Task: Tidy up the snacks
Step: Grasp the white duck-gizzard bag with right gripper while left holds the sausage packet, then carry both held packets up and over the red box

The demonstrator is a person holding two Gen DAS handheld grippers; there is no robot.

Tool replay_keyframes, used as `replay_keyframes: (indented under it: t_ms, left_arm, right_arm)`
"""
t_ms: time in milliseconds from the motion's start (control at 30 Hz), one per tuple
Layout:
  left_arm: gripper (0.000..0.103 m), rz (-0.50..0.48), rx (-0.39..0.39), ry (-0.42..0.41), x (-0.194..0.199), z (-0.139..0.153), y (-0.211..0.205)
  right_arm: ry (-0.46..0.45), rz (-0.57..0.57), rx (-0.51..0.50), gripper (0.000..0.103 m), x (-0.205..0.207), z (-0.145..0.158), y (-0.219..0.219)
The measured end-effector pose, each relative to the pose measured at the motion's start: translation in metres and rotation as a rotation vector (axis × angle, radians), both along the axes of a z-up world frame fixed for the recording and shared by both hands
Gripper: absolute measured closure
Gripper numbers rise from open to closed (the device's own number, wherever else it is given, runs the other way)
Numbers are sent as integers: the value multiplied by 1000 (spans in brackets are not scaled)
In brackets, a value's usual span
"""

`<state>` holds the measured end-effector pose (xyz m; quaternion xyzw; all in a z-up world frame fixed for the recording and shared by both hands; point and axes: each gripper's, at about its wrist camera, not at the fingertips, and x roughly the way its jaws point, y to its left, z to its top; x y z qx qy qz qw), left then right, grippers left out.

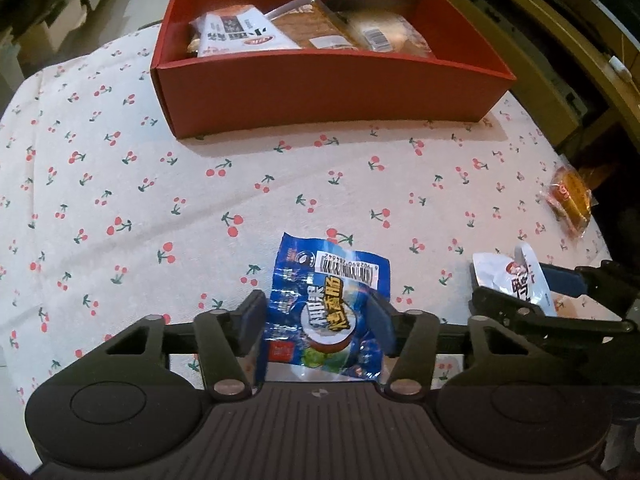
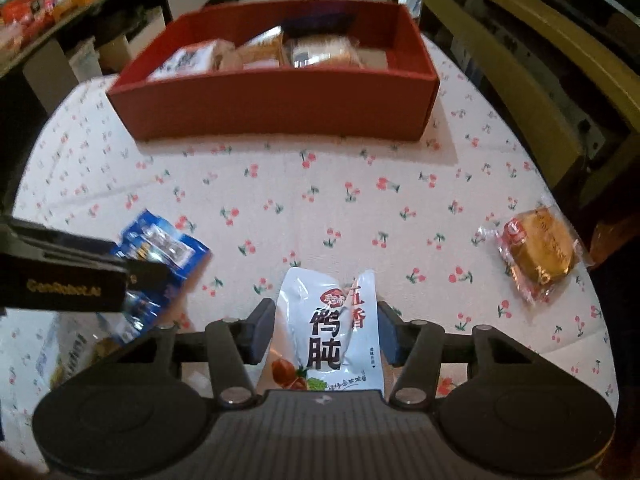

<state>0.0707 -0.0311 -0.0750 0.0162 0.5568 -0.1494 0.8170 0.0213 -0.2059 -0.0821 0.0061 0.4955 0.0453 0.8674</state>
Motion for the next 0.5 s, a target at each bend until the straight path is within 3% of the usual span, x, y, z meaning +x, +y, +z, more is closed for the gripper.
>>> replay_keyframes:
  t_ms: [100, 333, 467, 500]
  left_arm:
    - [51, 0, -19, -13, 0, 8, 1]
    - [56, 10, -53, -24, 4, 17, 5]
    - [45, -25, -37, -11, 1, 9, -3]
    - [32, -40, -35, -16, -1, 10, -6]
  right_arm:
    - [-23, -17, 33, 37, 2, 8, -6]
    - [-82, -49, 102, 37, 3, 27, -20]
    - [-83, -51, 123, 37, 4, 29, -22]
    - [-84, -50, 127, 37, 3, 30, -22]
